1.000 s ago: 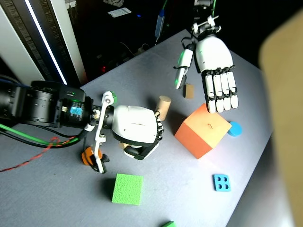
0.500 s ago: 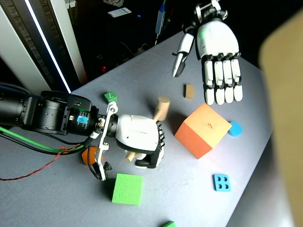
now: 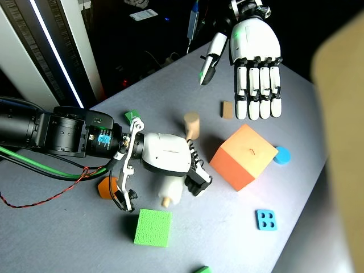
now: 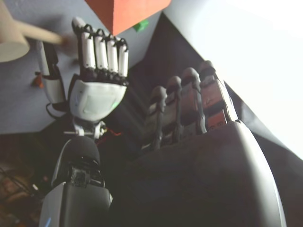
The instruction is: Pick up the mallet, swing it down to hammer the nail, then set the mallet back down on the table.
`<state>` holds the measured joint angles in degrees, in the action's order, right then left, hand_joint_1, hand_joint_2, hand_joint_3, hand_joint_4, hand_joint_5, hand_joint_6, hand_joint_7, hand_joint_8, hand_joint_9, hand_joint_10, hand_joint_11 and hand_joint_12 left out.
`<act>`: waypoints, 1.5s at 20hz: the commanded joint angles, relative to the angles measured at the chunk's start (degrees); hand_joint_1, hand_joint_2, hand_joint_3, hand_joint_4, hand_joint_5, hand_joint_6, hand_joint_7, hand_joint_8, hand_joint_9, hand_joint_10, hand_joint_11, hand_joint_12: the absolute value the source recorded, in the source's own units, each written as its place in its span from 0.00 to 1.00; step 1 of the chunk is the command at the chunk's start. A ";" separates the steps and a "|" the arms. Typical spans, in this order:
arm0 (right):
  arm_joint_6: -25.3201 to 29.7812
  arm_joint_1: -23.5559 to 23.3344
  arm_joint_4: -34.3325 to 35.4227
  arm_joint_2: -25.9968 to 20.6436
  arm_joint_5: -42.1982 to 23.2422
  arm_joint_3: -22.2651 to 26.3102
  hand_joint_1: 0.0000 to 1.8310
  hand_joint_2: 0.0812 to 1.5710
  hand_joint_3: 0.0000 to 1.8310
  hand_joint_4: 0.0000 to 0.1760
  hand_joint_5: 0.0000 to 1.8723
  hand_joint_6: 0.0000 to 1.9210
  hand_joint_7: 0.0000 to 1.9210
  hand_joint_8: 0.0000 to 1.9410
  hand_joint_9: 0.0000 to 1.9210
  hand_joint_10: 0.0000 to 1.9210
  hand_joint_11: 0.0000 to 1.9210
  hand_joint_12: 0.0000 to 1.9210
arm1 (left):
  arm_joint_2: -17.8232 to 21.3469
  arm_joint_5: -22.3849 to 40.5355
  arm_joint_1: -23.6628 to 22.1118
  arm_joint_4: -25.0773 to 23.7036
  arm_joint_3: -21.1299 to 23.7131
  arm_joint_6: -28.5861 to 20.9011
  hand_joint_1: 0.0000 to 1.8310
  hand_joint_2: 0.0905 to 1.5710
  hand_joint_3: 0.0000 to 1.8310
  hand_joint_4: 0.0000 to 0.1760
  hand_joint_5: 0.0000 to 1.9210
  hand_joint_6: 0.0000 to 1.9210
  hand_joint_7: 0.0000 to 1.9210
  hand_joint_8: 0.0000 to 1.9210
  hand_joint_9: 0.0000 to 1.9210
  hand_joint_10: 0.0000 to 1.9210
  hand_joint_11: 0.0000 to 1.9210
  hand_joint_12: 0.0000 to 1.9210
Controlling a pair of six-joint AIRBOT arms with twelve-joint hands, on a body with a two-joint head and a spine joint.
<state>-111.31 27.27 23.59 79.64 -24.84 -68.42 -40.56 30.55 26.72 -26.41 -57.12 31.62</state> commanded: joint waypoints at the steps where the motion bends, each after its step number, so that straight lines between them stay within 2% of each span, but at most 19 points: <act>1: -0.33 -0.97 -1.27 -0.62 -6.43 0.03 0.08 0.75 0.00 0.00 0.45 0.03 0.50 0.02 0.44 0.09 0.18 0.57 | 0.44 6.49 -0.64 1.43 0.05 -0.18 0.00 0.79 0.00 0.00 0.04 0.00 0.04 0.00 0.02 0.00 0.00 0.00; 3: 0.66 -1.36 -1.25 -1.57 -6.36 0.26 0.10 0.73 0.00 0.00 0.42 0.00 0.46 0.00 0.42 0.04 0.15 0.56 | 0.45 6.67 -0.56 1.43 0.07 -0.29 0.00 0.79 0.00 0.00 0.05 0.00 0.04 0.00 0.02 0.00 0.00 0.00; 5: 1.56 -1.87 -1.24 -4.06 -6.63 1.97 0.17 0.73 0.00 0.00 0.31 0.00 0.34 0.00 0.32 0.00 0.03 0.60 | 0.45 6.67 -0.57 1.43 0.07 -0.29 0.00 0.79 0.00 0.00 0.05 0.00 0.05 0.00 0.03 0.00 0.01 0.00; 9: 2.38 -4.23 5.27 -9.87 -5.27 6.94 0.21 0.72 0.00 0.00 0.23 0.00 0.24 0.00 0.23 0.00 0.00 0.54 | 0.44 6.67 -0.40 1.43 0.06 -0.29 0.00 0.78 0.00 0.00 0.04 0.00 0.04 0.00 0.02 0.00 0.00 0.00; 13: 2.47 -6.06 11.45 -17.64 -3.38 15.61 0.21 0.68 0.00 0.00 0.17 0.00 0.19 0.00 0.18 0.00 0.00 0.45 | 0.45 6.73 -0.32 0.58 -0.01 -0.28 0.00 0.78 0.00 0.00 0.04 0.00 0.03 0.00 0.01 0.00 0.00 0.00; 14: 1.27 -6.81 12.03 -19.95 -1.29 18.53 0.23 0.67 0.00 0.00 0.15 0.00 0.17 0.00 0.15 0.00 0.00 0.41 | 0.41 6.96 -0.35 0.03 -0.14 -0.26 0.00 0.78 0.00 0.00 0.04 0.00 0.03 0.00 0.01 0.00 0.00 0.00; 15: -1.68 -7.37 13.55 -21.03 -1.09 20.04 0.23 0.67 0.00 0.00 0.15 0.00 0.17 0.00 0.15 0.00 0.00 0.41 | 0.36 6.97 -0.44 -0.23 -0.23 -0.20 0.00 0.78 0.00 0.00 0.04 0.00 0.03 0.00 0.01 0.00 0.00 0.00; 16: -8.68 -9.10 22.05 -23.08 0.06 22.33 0.25 0.66 0.00 0.00 0.16 0.00 0.18 0.00 0.16 0.00 0.00 0.42 | 0.34 7.33 -0.44 -0.24 -0.34 0.37 0.00 0.78 0.00 0.00 0.03 0.00 0.02 0.00 0.01 0.00 0.00 0.00; 20: -13.82 -11.95 30.06 -28.07 1.84 26.58 0.24 0.66 0.00 0.00 0.21 0.01 0.22 0.01 0.20 0.02 0.00 0.49 | 0.34 8.11 0.08 -0.24 -0.84 0.56 0.00 0.78 0.00 0.00 0.03 0.00 0.03 0.00 0.01 0.00 0.00 0.00; 21: -17.71 -12.47 33.90 -28.76 1.82 27.33 0.24 0.66 0.00 0.00 0.25 0.02 0.27 0.02 0.24 0.03 0.00 0.56 | 0.31 8.11 0.21 -0.24 -0.94 0.68 0.00 0.78 0.00 0.00 0.07 0.00 0.10 0.01 0.08 0.01 0.04 0.03; 22: -24.95 -12.96 40.55 -29.22 1.28 28.01 0.24 0.66 0.00 0.00 0.30 0.04 0.31 0.12 0.25 0.20 0.01 0.65 | 0.29 8.10 0.48 -0.24 -1.03 0.69 0.00 0.78 0.00 0.00 0.13 0.01 0.19 0.02 0.17 0.00 0.01 0.27; 23: -27.38 -12.91 43.91 -29.67 0.08 28.50 0.24 0.66 0.00 0.00 0.30 0.15 0.25 0.41 0.20 0.45 0.02 0.72 | 0.25 8.08 0.70 -0.23 -1.11 0.69 0.00 0.80 0.01 0.00 0.12 0.35 0.14 0.48 0.15 0.47 0.00 0.64; 24: -27.22 -12.36 44.00 -30.17 -0.34 28.73 0.24 0.66 0.00 0.00 0.21 0.50 0.20 0.67 0.17 0.68 0.04 0.81 | 0.12 8.07 0.89 -0.23 -1.19 0.50 0.06 0.80 0.00 0.00 0.07 0.74 0.08 0.84 0.07 0.86 0.00 0.93; 25: -27.09 -12.09 44.00 -30.26 -0.71 28.76 0.24 0.66 0.00 0.00 0.15 0.83 0.18 0.93 0.17 0.94 0.11 0.96 | 0.05 8.07 0.91 -0.23 -1.23 0.34 0.08 0.79 0.00 0.00 0.08 0.95 0.05 0.97 0.09 0.97 0.07 0.99; 26: -27.02 -11.88 43.99 -30.17 -0.87 28.65 0.24 0.66 0.00 0.00 0.14 0.97 0.20 0.99 0.21 0.99 0.19 0.99 | -0.46 7.97 0.58 -0.21 -1.17 0.23 0.06 0.80 0.00 0.00 0.09 0.99 0.06 0.99 0.10 0.99 0.12 1.00; 27: -26.83 -12.02 43.99 -30.10 -1.04 28.63 0.26 0.65 0.00 0.00 0.26 0.99 0.27 1.00 0.32 1.00 0.37 1.00 | -0.61 7.81 0.44 -0.21 -1.06 0.23 0.04 0.81 0.00 0.00 0.25 0.99 0.26 1.00 0.23 1.00 0.22 1.00; 28: -26.48 -12.11 43.98 -30.07 -1.20 28.61 0.26 0.65 0.00 0.00 0.26 0.99 0.27 1.00 0.32 1.00 0.37 1.00 | -0.66 7.76 0.43 -0.21 -0.97 0.23 0.04 0.81 0.00 0.00 0.25 0.99 0.26 1.00 0.23 1.00 0.22 1.00; 29: -25.15 -12.35 43.95 -30.02 -1.15 28.44 0.18 0.68 0.00 0.00 0.55 1.00 0.54 1.00 0.53 1.00 0.59 1.00 | -0.84 7.72 0.43 -0.21 -0.75 0.23 0.02 0.83 0.00 0.00 0.56 0.96 0.58 1.00 0.57 1.00 0.53 1.00; 30: -24.27 -12.56 43.92 -30.02 -0.93 28.34 0.10 0.72 0.00 0.14 0.79 1.00 0.78 1.00 0.78 1.00 0.82 1.00 | -1.12 7.71 0.43 -0.21 -0.53 0.23 0.06 0.81 0.00 0.54 0.74 1.00 0.77 1.00 0.77 1.00 0.73 1.00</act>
<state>-135.79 15.53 69.60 49.91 -22.98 -40.16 -41.98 32.93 27.97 -28.10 -57.67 31.83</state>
